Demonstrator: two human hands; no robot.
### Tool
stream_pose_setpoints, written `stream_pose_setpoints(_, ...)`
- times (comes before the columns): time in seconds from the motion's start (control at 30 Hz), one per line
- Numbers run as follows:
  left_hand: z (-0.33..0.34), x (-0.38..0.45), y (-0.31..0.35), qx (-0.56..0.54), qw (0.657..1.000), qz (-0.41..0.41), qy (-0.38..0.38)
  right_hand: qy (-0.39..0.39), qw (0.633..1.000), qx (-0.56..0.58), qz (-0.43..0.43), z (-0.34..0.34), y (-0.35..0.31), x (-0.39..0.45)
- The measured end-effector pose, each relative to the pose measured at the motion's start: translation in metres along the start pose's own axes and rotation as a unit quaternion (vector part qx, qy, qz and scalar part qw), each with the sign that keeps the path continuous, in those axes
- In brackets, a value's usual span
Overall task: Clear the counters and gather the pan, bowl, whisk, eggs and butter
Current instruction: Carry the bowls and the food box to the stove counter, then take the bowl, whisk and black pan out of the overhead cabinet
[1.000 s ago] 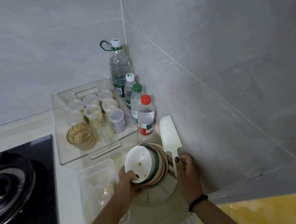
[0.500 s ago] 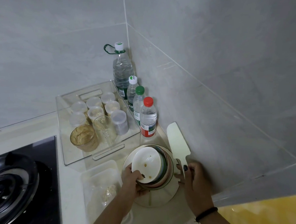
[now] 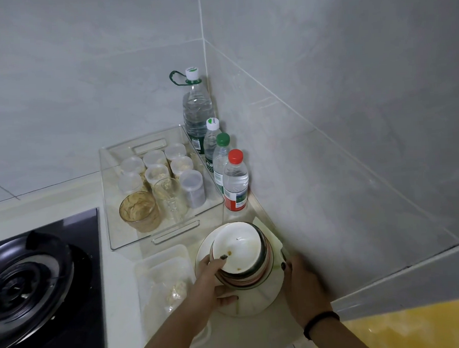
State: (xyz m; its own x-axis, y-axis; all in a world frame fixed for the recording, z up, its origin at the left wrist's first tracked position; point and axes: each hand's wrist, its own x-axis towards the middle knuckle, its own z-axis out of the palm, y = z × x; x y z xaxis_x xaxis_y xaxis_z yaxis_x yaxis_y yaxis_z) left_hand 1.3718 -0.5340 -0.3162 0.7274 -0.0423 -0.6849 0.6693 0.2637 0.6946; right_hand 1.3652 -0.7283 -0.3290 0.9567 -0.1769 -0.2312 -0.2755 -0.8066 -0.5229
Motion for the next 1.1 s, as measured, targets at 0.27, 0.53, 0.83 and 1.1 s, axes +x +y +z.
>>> stream_pose_setpoints(0.27,-0.009,-0.02,0.006,-0.016,1.0,0.008,0.012,-0.042,0.998,-0.029,-0.038,0.006,0.005,0.001)
stream_pose_setpoints(0.53,-0.006,-0.038,-0.003,-0.085,0.992,0.039,0.09,0.025,0.969,-0.202,-0.143,-0.008,-0.006,-0.004)
stream_pose_setpoints(0.83,-0.007,-0.077,0.013,-0.057,0.984,0.114,0.121,0.131,0.958,-0.088,-0.239,-0.054,-0.05,-0.015)
stream_pose_setpoints(1.1,-0.029,-0.129,0.079,-0.016,0.966,0.22,0.136,0.154,0.923,0.063,-0.348,-0.093,-0.133,-0.031)
